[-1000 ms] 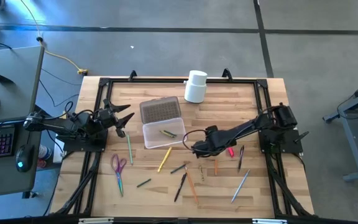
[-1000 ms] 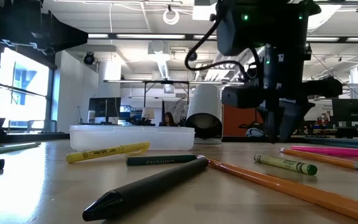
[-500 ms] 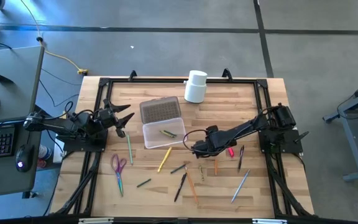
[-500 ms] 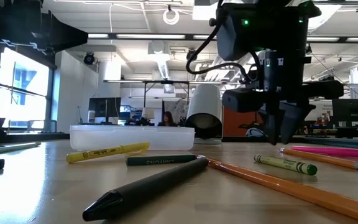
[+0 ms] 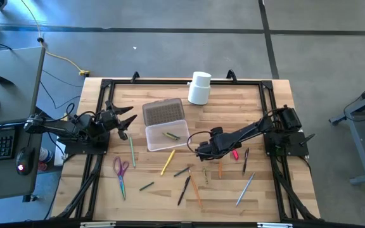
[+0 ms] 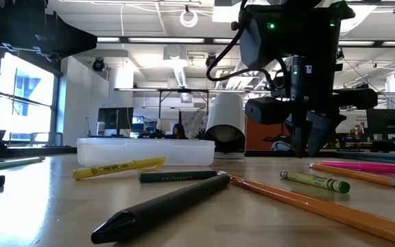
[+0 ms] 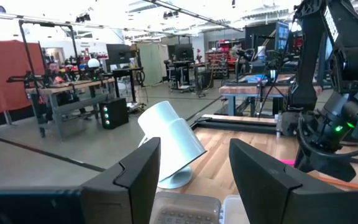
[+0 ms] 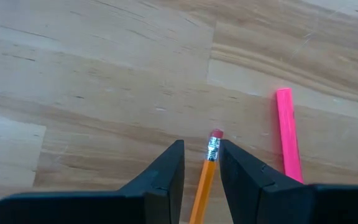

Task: Pick & place school supplies into a supply box
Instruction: Put the right yellow pencil into the black supply box

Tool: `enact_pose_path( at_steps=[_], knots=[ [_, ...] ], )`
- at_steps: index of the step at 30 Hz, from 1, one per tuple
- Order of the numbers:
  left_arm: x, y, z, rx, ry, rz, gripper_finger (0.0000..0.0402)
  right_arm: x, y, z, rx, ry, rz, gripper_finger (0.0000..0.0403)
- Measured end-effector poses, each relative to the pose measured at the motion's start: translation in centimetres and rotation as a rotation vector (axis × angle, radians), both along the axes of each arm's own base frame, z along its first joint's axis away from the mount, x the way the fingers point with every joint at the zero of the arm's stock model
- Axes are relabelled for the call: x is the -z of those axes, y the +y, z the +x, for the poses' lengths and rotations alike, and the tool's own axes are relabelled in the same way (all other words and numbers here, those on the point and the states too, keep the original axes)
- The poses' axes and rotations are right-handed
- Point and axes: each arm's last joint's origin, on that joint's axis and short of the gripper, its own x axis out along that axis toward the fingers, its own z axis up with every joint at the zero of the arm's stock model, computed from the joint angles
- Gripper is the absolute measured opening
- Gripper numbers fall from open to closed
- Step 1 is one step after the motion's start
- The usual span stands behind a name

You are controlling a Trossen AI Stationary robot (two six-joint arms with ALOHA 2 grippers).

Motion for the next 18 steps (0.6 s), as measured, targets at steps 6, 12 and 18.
enact_pose_path(
  at_steps=[6,12,18],
  knots=[
    [0.0,0.0,0.0,0.0,0.0,0.0,0.0225,1.0,0.1,0.1,0.009,0.04,0.024,0.0084],
    [0.0,0.0,0.0,0.0,0.0,0.0,0.0225,2.2,-0.2,0.4,0.024,0.07,0.012,0.0084],
    [0.0,0.0,0.0,0.0,0.0,0.0,0.0225,3.4,-0.2,0.7,0.025,0.083,0.011,0.0083]
  ],
)
